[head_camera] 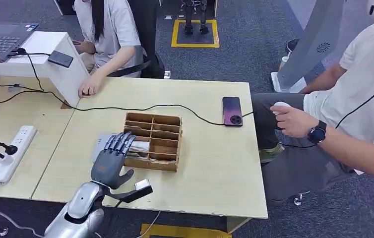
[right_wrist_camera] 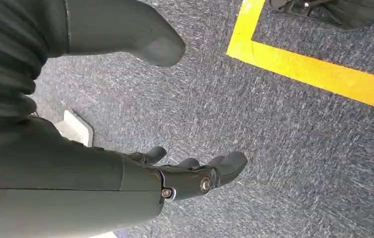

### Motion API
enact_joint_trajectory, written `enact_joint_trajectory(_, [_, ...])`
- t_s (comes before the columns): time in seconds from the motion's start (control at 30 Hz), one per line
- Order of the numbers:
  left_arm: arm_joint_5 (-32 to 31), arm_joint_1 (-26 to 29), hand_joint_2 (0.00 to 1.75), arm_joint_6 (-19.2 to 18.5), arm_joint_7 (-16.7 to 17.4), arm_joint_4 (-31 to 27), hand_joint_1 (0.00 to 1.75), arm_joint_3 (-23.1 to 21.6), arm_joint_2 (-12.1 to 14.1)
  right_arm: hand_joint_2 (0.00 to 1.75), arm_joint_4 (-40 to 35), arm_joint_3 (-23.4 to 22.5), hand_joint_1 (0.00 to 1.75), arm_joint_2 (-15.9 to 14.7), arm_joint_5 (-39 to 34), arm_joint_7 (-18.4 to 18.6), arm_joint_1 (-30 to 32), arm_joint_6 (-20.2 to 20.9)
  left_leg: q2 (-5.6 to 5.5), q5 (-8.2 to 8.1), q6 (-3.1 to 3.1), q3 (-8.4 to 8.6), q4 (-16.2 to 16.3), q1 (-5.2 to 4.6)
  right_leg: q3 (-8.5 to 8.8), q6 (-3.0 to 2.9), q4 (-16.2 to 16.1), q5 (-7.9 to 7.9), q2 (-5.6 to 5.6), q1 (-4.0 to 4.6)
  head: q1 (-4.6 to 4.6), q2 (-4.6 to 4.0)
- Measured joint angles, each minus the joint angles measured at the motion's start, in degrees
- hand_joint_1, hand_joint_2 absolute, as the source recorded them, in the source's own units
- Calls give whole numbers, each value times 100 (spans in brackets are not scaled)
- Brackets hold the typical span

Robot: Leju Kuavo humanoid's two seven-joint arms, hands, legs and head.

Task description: Pass the card to the sensor for recognition and then transmit it.

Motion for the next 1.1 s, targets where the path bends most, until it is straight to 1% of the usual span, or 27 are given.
enact_joint_trajectory(0.43, [237, -16, 175, 0, -48, -2, 0, -2, -77, 175, 0, 0, 0, 0, 4, 2, -3, 7, 0, 0, 0, 0, 0, 0, 0, 0, 0, 0, 0, 0, 0, 0])
enact_joint_trajectory(0.77, [219, -14, 175, 0, -44, -2, 0, -2, -98, 175, 4, 0, 0, -2, 4, 28, 0, 17, 0, 0, 0, 0, 0, 0, 0, 0, 0, 0, 0, 0, 0, 0])
enact_joint_trajectory(0.8, [217, -13, 175, 0, -37, -2, 143, -2, -98, 175, 4, 0, 0, 0, 4, 26, 1, 20, 0, 0, 0, 0, 0, 0, 0, 0, 0, 0, 0, 0, 0, 0])
enact_joint_trajectory(0.83, [212, -11, 175, 0, -31, -2, 152, -2, -98, 175, 4, 0, 0, 0, 4, 26, 2, 20, 0, 0, 0, 0, 0, 0, 0, 0, 0, 0, 0, 0, 0, 0])
enact_joint_trajectory(0.87, [213, -10, 175, -2, -31, -2, 152, -2, -96, 175, 4, 0, 0, -2, 4, 28, 3, 20, 0, 0, 0, -1, 0, 0, 0, 0, 0, 0, 0, 0, 0, 0])
enact_joint_trajectory(0.9, [213, -9, 175, -9, -31, -2, 157, -2, -96, 175, 4, 0, 0, -2, 4, 26, 3, 20, 0, 0, 0, -1, 0, 0, 0, 0, 0, 0, 0, 0, 0, 0])
enact_joint_trajectory(0.93, [215, -9, 175, -22, -29, -2, 171, -2, -96, 175, 4, 0, 0, 0, 4, 28, 2, 20, 0, 0, 0, -1, 0, 0, 0, 0, 0, 0, 0, 0, 0, 0])
enact_joint_trajectory(0.97, [215, -8, 175, -33, -29, -2, 171, -2, -94, 175, 4, 0, 0, -2, 2, 26, 2, 20, 0, 0, 0, -1, 0, 0, 0, 0, 0, 0, 0, 0, 0, 0])
enact_joint_trajectory(1.0, [215, -6, 175, -35, -29, -2, 175, -2, -94, 175, 4, 0, 0, -2, 2, 26, 2, 20, 0, 0, 0, -1, 0, 0, 0, 0, 0, 0, 0, 0, 0, 0])
enact_joint_trajectory(1.1, [226, 2, 175, -44, -26, -2, 175, -2, -94, 175, 4, 0, 0, -2, 0, 9, 3, 15, 0, 0, 0, -1, 0, 0, 1, 0, 0, 0, 0, 0, 0, 0])
